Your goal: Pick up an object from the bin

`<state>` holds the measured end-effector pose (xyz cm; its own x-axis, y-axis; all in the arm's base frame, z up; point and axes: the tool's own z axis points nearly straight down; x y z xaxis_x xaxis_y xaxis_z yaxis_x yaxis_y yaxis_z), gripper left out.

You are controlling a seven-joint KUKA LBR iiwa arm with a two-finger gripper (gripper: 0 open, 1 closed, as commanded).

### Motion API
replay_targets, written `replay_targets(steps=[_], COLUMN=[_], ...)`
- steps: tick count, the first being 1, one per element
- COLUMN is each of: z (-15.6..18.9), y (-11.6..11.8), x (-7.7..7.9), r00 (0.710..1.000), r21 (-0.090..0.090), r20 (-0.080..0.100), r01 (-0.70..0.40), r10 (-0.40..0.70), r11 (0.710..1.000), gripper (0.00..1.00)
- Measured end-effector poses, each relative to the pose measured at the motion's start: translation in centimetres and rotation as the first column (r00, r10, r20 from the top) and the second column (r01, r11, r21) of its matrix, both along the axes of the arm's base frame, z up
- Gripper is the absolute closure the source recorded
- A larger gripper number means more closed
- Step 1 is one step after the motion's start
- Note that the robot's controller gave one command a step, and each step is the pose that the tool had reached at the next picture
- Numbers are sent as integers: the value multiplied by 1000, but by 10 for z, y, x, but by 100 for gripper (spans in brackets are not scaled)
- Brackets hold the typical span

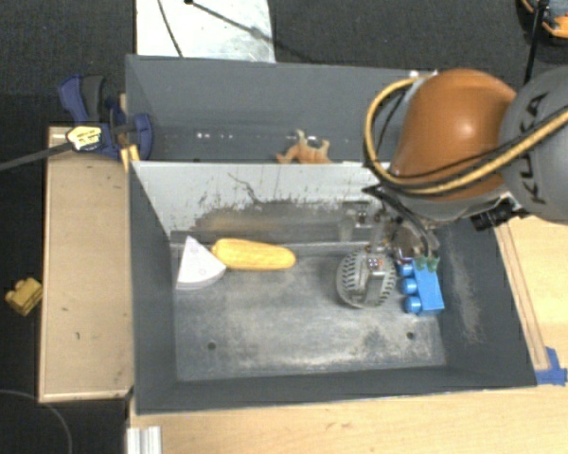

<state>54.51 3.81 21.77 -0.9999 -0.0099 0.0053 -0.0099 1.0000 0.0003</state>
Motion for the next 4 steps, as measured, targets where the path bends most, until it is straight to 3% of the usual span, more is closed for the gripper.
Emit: replay_targets(steps=[2, 3, 4], z=[-11, -64, -89], y=[-12, -34, -66], x=[1, -3, -1], r00=[999, 997, 999], r21=[2, -1, 3], r20=[16, 12, 11], r01=[-47, -83, 39], r10=[47, 83, -39], r11=[999, 997, 999], gripper=[0, 0, 0])
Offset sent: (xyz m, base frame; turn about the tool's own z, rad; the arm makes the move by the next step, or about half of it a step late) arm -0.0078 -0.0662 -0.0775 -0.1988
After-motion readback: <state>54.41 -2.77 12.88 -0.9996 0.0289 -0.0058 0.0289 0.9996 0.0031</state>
